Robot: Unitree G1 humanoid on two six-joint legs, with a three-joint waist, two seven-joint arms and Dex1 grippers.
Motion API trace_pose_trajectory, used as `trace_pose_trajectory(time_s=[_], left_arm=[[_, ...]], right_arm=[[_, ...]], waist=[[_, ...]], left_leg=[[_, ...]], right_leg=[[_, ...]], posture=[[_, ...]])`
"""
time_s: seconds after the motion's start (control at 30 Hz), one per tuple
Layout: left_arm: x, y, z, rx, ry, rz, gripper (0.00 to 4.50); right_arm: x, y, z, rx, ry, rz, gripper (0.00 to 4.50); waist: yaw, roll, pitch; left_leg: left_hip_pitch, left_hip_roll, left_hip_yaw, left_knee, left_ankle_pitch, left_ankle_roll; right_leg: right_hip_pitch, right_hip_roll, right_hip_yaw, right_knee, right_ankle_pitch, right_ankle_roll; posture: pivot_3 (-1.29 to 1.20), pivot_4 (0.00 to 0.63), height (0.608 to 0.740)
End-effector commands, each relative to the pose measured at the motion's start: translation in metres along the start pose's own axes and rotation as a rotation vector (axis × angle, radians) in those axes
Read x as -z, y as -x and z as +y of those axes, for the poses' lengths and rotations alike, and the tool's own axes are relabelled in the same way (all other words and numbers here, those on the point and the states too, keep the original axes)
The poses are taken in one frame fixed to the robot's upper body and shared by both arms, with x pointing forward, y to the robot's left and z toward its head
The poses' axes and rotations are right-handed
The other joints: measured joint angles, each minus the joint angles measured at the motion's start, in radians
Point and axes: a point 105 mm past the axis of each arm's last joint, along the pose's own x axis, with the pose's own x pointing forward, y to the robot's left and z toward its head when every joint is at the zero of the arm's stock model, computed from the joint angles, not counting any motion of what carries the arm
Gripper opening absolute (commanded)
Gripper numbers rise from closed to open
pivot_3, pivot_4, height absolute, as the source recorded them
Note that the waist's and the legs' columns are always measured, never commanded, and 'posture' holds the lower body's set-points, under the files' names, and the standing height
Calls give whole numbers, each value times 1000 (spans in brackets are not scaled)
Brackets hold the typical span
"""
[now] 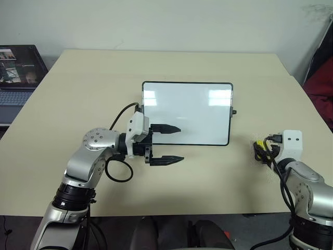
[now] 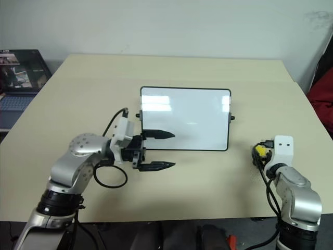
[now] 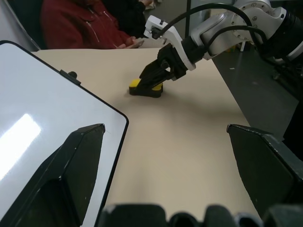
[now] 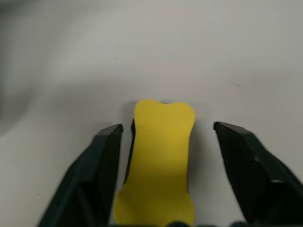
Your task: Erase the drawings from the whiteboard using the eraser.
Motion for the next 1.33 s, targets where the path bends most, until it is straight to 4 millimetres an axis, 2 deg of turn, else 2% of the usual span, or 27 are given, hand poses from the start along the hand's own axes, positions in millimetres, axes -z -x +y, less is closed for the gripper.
trace_pose_trajectory(time_s=[0.03, 0.1, 0.17, 0.23, 0.37, 0.47, 0.57, 0.63, 0.73, 0.87, 0.97, 1.23, 1.33], left_arm=[[-5, 8, 11, -96, -17, -21, 4500], [-6, 19, 28, -231, -22, -28, 4500], [-9, 37, 39, -359, -8, -45, 4500], [-6, 52, 41, -445, 14, -42, 4500], [-1, 70, 36, -602, 37, -45, 4500], [8, 84, 26, -746, 72, -46, 4500], [17, 100, 16, -929, 81, -46, 4500], [24, 115, 8, -1068, 77, -27, 4500], [32, 121, 0, -1170, 82, -6, 4500], [52, 147, -13, -1371, 120, 17, 4500], [65, 142, -19, -1438, 132, 38, 4500], [84, 127, -35, -1459, 176, 82, 4500], [85, 121, -32, -1453, 178, 76, 4500]], right_arm=[[-17, 5, 1, 2, -28, -66, 4443], [-34, 12, 8, -10, 7, -148, 4484], [-59, 28, 33, -96, 59, -276, 4484], [-66, 40, 55, -153, 107, -350, 4484], [-54, 50, 81, -199, 181, -422, 4484], [-37, 51, 95, -251, 153, -487, 4484], [-19, 57, 95, -278, 200, -564, 4484], [-4, 60, 96, -315, 157, -573, 4484], [4, 60, 89, -319, 97, -589, 4484], [24, 52, 100, -340, 21, -560, 4484], [29, 42, 103, -357, 66, -549, 4484], [24, 54, 98, -378, 103, -554, 4484], [21, 51, 98, -402, 123, -542, 4484]], waist=[[0, 0, 0], [0, 1, 0], [-2, 1, 1], [-5, 2, 1], [-2, 1, 0], [2, 1, -1], [2, 0, -1], [1, -1, -2], [0, -1, -1], [-1, -1, -3], [1, -1, -3], [3, -1, -3], [3, -1, -3]], left_leg=[[0, 0, 0, 0, 0, 0], [0, 0, 0, 0, 0, 0], [0, 0, 0, 0, 0, 0], [0, 1, 0, 0, 0, 0], [0, 2, -2, -1, 0, 0], [-1, 1, -1, 0, 0, 0], [0, 0, -2, 1, 0, 0], [1, 0, -3, 1, 0, 0], [2, 1, -4, 1, 0, 0], [6, 1, -5, 1, 1, 0], [7, 0, -5, 1, 1, 1], [5, 0, -4, 0, 0, 0], [6, 0, -4, 0, 0, 0]], right_leg=[[0, 0, 0, 0, 0, 0], [0, 0, 0, 0, 0, 0], [0, 0, 0, 0, 0, 0], [-1, 1, 1, 0, 0, 0], [0, 1, 0, -1, 0, 1], [1, -4, 0, -2, -1, 1], [2, -5, -1, -1, -1, 3], [4, -6, -1, -1, -2, 4], [4, -5, -2, 1, -2, 4], [7, -4, -2, 1, -2, 3], [7, -4, -2, 1, -2, 3], [7, -5, -2, 0, -2, 3], [6, -5, -2, 0, -2, 3]], posture=[[0, 150, 740], [0, 150, 740], [0, 150, 740], [0, 150, 740], [0, 150, 740], [0, 150, 740], [0, 150, 740], [0, 150, 740], [0, 150, 740], [0, 150, 740], [0, 150, 740], [0, 150, 740], [0, 150, 740]])
